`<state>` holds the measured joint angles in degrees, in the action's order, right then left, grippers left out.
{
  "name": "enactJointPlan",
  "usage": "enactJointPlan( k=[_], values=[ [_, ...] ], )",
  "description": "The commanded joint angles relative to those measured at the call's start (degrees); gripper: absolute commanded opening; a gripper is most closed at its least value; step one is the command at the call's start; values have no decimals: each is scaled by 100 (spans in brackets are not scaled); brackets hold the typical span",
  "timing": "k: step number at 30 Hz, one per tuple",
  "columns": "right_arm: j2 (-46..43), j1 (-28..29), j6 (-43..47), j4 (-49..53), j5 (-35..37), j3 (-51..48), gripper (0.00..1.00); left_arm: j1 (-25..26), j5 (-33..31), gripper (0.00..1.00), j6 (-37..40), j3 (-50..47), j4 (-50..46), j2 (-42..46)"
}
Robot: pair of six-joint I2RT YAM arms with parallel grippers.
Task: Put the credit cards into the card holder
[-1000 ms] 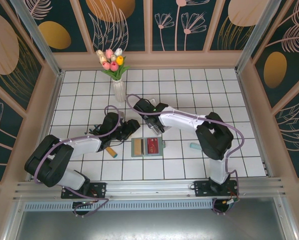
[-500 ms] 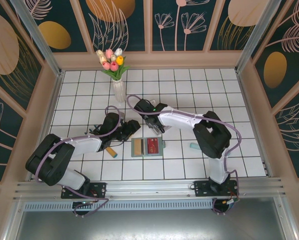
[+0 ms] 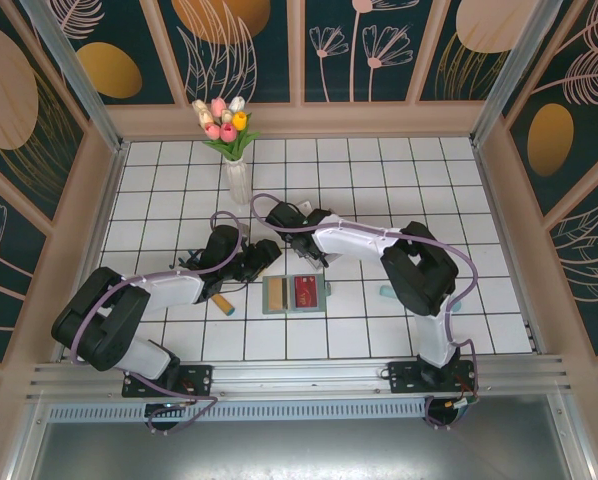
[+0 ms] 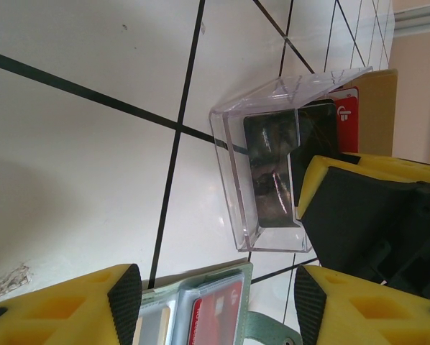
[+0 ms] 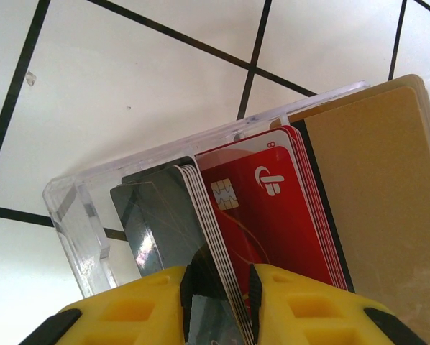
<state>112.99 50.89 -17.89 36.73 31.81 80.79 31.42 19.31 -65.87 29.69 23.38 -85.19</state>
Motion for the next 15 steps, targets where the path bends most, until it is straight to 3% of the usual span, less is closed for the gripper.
enactJointPlan(
  k=[1,9,15],
  values=[
    [-237,9,21,212,306,25,30,-37,100,60,-15,103,82,-15],
    [-324,11,5,212,307,-29,29,-31,114,60,-25,132,89,-20],
    [-410,8,-26,215,212,-20,22,-31,126,60,-15,133,76,-7]
  ],
)
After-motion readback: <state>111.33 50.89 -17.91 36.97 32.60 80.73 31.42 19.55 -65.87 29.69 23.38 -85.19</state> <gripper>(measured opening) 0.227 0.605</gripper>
